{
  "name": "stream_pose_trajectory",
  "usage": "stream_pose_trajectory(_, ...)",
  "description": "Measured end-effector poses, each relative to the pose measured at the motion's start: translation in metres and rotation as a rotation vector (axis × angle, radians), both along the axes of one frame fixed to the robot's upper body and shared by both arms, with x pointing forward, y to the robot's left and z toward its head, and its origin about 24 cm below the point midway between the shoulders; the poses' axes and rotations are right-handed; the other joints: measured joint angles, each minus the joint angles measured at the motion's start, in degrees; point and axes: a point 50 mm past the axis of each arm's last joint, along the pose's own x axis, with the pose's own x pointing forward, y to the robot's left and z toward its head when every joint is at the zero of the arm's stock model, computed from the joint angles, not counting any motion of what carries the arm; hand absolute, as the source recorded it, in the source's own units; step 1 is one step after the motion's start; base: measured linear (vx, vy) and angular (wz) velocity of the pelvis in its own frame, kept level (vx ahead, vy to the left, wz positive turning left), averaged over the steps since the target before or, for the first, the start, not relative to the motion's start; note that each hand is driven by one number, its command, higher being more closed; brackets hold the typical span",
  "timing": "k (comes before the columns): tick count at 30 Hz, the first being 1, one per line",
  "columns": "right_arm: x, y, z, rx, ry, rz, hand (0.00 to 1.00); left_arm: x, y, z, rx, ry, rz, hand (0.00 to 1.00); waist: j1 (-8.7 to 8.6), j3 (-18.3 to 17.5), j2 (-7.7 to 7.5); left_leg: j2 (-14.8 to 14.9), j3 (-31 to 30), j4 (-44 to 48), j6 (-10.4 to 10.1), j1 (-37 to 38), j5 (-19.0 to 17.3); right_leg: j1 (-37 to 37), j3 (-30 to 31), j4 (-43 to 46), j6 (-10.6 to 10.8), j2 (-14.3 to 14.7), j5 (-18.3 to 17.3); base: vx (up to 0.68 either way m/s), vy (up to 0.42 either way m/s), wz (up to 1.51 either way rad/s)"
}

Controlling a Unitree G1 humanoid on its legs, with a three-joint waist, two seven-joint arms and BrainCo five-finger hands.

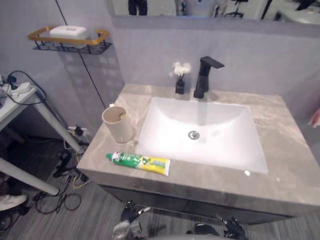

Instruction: Organize washtable

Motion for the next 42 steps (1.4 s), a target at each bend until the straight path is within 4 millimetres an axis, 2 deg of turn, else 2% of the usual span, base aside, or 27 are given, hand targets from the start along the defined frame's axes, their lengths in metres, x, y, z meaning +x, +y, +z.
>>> stream_pose_trajectory(1, 0.000, -0.001, 0.000, 0.002, 0.018, -0.009, 0.00, -0.002, 0.003, 0.000, 0.004, 0.002, 0.018, 0.00, 0.72, 0.27, -0.24, 1.01, 0.22, 5.42, -1.55, -2.49, 0.80, 1.12, 0.93, -1.15, -0.43, 0.73, 0.24, 0.31, -0.068, -0.69)
stream_pose_trajectory(2, -0.003, -0.003, -0.002, 0.003, 0.049, -0.013, 0.00, -0.013, 0.014, -0.003, 0.019, 0.047, 0.100, 0.00, 1.11, 0.01, 0.34, 2.29, 1.12, 12.23, -1.34, -5.37, 0.70, 3.24, 2.58, -3.47, -1.02, 1.40, 0.77, 0.30, 0.009, -0.94)
stream_pose_trajectory(3, -0.003, -0.003, -0.003, -0.003, 0.066, -0.007, 0.00, -0.029, 0.021, -0.006, 0.033, 0.090, 0.121, 0.00, 0.96, 0.53, -0.47, 3.83, 4.04, 13.69, -0.07, -7.02, 0.10, 5.45, 4.24, -6.00, -1.05, 1.43, 1.51, 0.30, 0.028, -0.85)
stream_pose_trajectory(4, -0.004, -0.004, -0.003, -0.008, 0.070, -0.008, 0.00, -0.032, 0.024, -0.007, 0.031, 0.099, 0.145, 0.00, 0.89, 0.56, -0.43, 4.66, 5.19, 13.13, 1.17, -7.59, -0.58, 6.50, 4.91, -7.38, -0.97, 1.39, 1.99, 0.28, 0.065, -0.64)
stream_pose_trajectory(6, -0.009, -0.009, -0.003, -0.056, 0.104, 0.093, 0.00, -0.039, 0.037, -0.008, 0.052, 0.143, 0.182, 0.00, 1.01, 0.90, -0.90, 7.52, 9.68, 1.76, 4.61, -7.83, -2.59, 8.67, 7.11, -10.32, 0.17, 0.14, 3.18, 0.24, 0.128, -0.33)
stream_pose_trajectory(7, -0.009, -0.009, -0.003, -0.065, 0.107, 0.115, 0.00, -0.040, 0.042, -0.007, 0.064, 0.142, 0.178, 0.00, 1.06, 1.16, -1.30, 7.39, 9.90, -2.88, 4.82, -6.87, -2.69, 8.76, 7.90, -10.24, 0.29, -0.48, 3.25, 0.19, 0.214, -0.30)
stream_pose_trajectory(8, -0.008, -0.009, -0.004, -0.073, 0.120, 0.146, 0.00, -0.042, 0.044, -0.007, 0.079, 0.146, 0.155, 0.00, 1.56, 1.50, -1.79, 7.01, 9.59, -14.37, 5.32, -3.65, -2.14, 8.88, 9.74, -9.83, 1.01, -1.38, 3.66, 0.14, 0.266, -0.46)
stream_pose_trajectory(9, -0.011, -0.015, -0.004, -0.092, 0.141, 0.169, 0.00, -0.046, 0.040, -0.009, 0.081, 0.161, 0.116, 0.00, 2.18, 0.97, -0.43, 7.00, 8.55, -26.48, 9.00, 0.31, 4.58, 8.81, 10.61, -9.60, 2.12, -1.42, 4.19, 0.15, 0.351, -0.57)
stream_pose_trajectory(10, -0.013, -0.018, -0.004, -0.103, 0.151, 0.183, 0.00, -0.049, 0.041, -0.010, 0.086, 0.170, 0.109, 0.00, 2.52, 0.93, -0.80, 6.10, 6.56, -28.12, 5.71, 2.04, 4.31, 8.86, 11.39, -10.38, 3.29, -1.65, 4.19, 0.10, 0.283, -0.55)
stream_pose_trajectory(11, -0.015, -0.016, -0.006, -0.107, 0.161, 0.224, 0.00, -0.058, 0.047, -0.011, 0.108, 0.193, 0.096, 0.00, 2.47, 0.26, -1.43, 3.56, 6.06, -29.71, 5.37, 2.46, 4.45, 9.09, 12.29, -13.06, 4.86, -2.99, 5.27, 0.08, 0.274, -0.45)
stream_pose_trajectory(13, -0.012, -0.010, -0.007, -0.089, 0.146, 0.283, 0.00, -0.060, 0.052, -0.011, 0.129, 0.205, 0.059, 0.00, 2.42, -0.10, -2.57, 1.25, 2.65, -29.63, 4.79, 2.17, 4.07, 10.14, 13.26, -16.76, 6.46, -4.77, 7.23, 0.03, 0.222, -0.31)
stream_pose_trajectory(16, -0.013, -0.010, -0.007, -0.078, 0.139, 0.324, 0.00, -0.056, 0.046, -0.012, 0.138, 0.206, -0.020, 0.00, 2.22, -0.33, -2.01, 0.37, 0.18, -29.35, 2.94, 2.52, 2.54, 10.46, 13.80, -18.50, 8.16, -6.56, 8.89, -0.07, 0.236, -0.19)
stream_pose_trajectory(20, -0.001, -0.020, -0.004, -0.106, 0.118, 0.321, 0.00, -0.057, 0.038, -0.014, 0.125, 0.200, -0.043, 0.00, 2.48, -0.13, 0.62, 0.46, 1.79, -25.52, 3.65, 0.18, -2.35, 4.59, 20.54, -18.35, 10.94, -6.62, 11.58, -0.21, 0.218, -0.87)
stream_pose_trajectory(22, 0.011, -0.017, -0.002, -0.104, 0.096, 0.343, 0.00, -0.058, 0.040, -0.013, 0.129, 0.203, -0.044, 0.00, 2.46, -0.02, 0.44, 0.40, 6.13, -23.94, 4.62, -1.74, -3.88, 0.80, 22.82, -18.62, 10.60, -7.35, 12.77, -0.29, 0.255, -1.19)
stream_pose_trajectory(23, 0.014, -0.016, -0.002, -0.100, 0.090, 0.359, 0.00, -0.057, 0.043, -0.013, 0.137, 0.202, -0.048, 0.00, 2.39, -0.41, 0.16, 0.33, 8.11, -24.06, 5.56, -2.98, -4.39, -0.77, 21.04, -20.21, 7.13, -8.71, 13.85, -0.22, 0.168, -0.86)
stream_pose_trajectory(24, 0.016, -0.018, -0.001, -0.101, 0.085, 0.362, 0.00, -0.056, 0.039, -0.013, 0.129, 0.199, -0.054, 0.00, 2.48, -0.43, 1.10, 1.00, 8.91, -24.54, 5.85, -3.54, -4.43, -1.23, 18.07, -20.24, 4.75, -9.01, 13.32, -0.22, 0.197, -0.79)
stream_pose_trajectory(25, 0.018, -0.017, -0.001, -0.096, 0.078, 0.363, 0.00, -0.056, 0.039, -0.013, 0.132, 0.198, -0.058, 0.00, 2.60, -0.03, 1.22, 1.40, 9.55, -25.37, 6.26, -3.34, -4.16, -2.61, 14.71, -16.37, 5.08, -9.30, 13.34, -0.12, 0.147, -0.42)
stream_pose_trajectory(26, 0.014, -0.014, -0.002, -0.084, 0.087, 0.364, 0.00, -0.055, 0.044, -0.012, 0.143, 0.194, -0.062, 0.00, 2.45, -0.37, 0.09, 1.38, 9.47, -26.75, 6.72, -2.69, -3.78, -2.59, 11.18, -8.99, 6.23, -9.56, 12.54, -0.08, 0.102, -0.11)
stream_pose_trajectory(27, 0.007, -0.008, -0.005, -0.069, 0.105, 0.378, 0.00, -0.057, 0.049, -0.011, 0.156, 0.200, -0.067, 0.00, 2.60, -1.09, -1.48, 0.55, 8.98, -27.88, 6.44, -1.85, -3.18, 0.29, 9.72, -7.27, 7.53, -9.28, 11.27, -0.02, 0.018, 0.07)
stream_pose_trajectory(28, 0.005, -0.006, -0.006, -0.065, 0.111, 0.389, 0.00, -0.057, 0.051, -0.011, 0.161, 0.202, -0.068, 0.00, 2.74, -1.41, -2.10, 0.00, 8.81, -28.18, 6.15, -1.49, -2.99, 1.69, 8.80, -8.28, 8.01, -9.48, 10.04, 0.01, -0.085, 0.12)
stream_pose_trajectory(29, 0.004, -0.005, -0.006, -0.063, 0.114, 0.395, 0.00, -0.057, 0.052, -0.011, 0.166, 0.201, -0.067, 0.00, 3.51, -1.66, -2.71, -1.08, 7.56, -28.36, 5.82, -1.31, -2.56, 3.43, 7.90, -11.18, 10.08, -9.66, 9.45, 0.02, -0.088, 0.14)
stream_pose_trajectory(31, 0.001, -0.007, -0.006, -0.069, 0.119, 0.392, 0.00, -0.057, 0.048, -0.012, 0.154, 0.199, -0.062, 0.00, 4.06, -2.23, -2.36, -1.47, 5.92, -29.95, 5.55, -1.21, -0.55, 4.58, 6.60, -13.43, 10.60, -9.36, 9.99, 0.04, -0.075, 0.27)
stream_pose_trajectory(34, 0.008, -0.004, -0.005, -0.074, 0.105, 0.428, 0.00, -0.054, 0.046, -0.011, 0.147, 0.188, -0.057, 0.00, 4.06, -2.23, -2.12, -2.51, 2.90, -34.14, 5.31, -1.81, 4.19, 5.00, 3.29, -14.73, 10.20, -8.92, 10.34, 0.07, -0.094, 0.57)
stream_pose_trajectory(37, 0.010, 0.002, -0.006, -0.063, 0.104, 0.445, 0.00, -0.037, 0.048, -0.007, 0.150, 0.133, -0.051, 0.00, 4.04, -1.76, -2.82, -2.84, -2.29, -37.46, 4.74, -3.25, 9.01, 7.20, -3.26, -17.96, 8.88, -7.47, 11.18, 0.04, -0.125, 1.02)
stream_pose_trajectory(40, 0.025, 0.005, -0.003, -0.072, 0.071, 0.451, 0.00, -0.035, 0.052, -0.005, 0.161, 0.125, -0.052, 0.00, 4.04, -0.47, -3.80, -2.08, -0.09, -38.61, 5.66, -4.16, 14.93, 7.95, -5.82, -16.08, 6.95, -6.42, 10.54, -0.08, -0.087, 0.71)
stream_pose_trajectory(41, 0.025, 0.004, -0.003, -0.076, 0.068, 0.450, 0.00, -0.035, 0.053, -0.005, 0.164, 0.125, -0.052, 0.00, 3.91, -0.50, -4.24, -1.99, 0.29, -40.44, 5.36, -3.27, 15.78, 8.00, -6.07, -16.36, 6.33, -6.89, 10.84, -0.10, -0.010, 0.39)
stream_pose_trajectory(42, 0.027, 0.004, -0.002, -0.079, 0.051, 0.438, 0.00, -0.033, 0.055, -0.005, 0.164, 0.118, -0.035, 0.00, 4.18, 0.23, -4.69, -0.86, 3.66, -33.72, 5.94, -3.87, 10.37, 8.28, -6.52, -16.44, 5.22, -7.09, 10.32, -0.07, 0.023, 0.04)
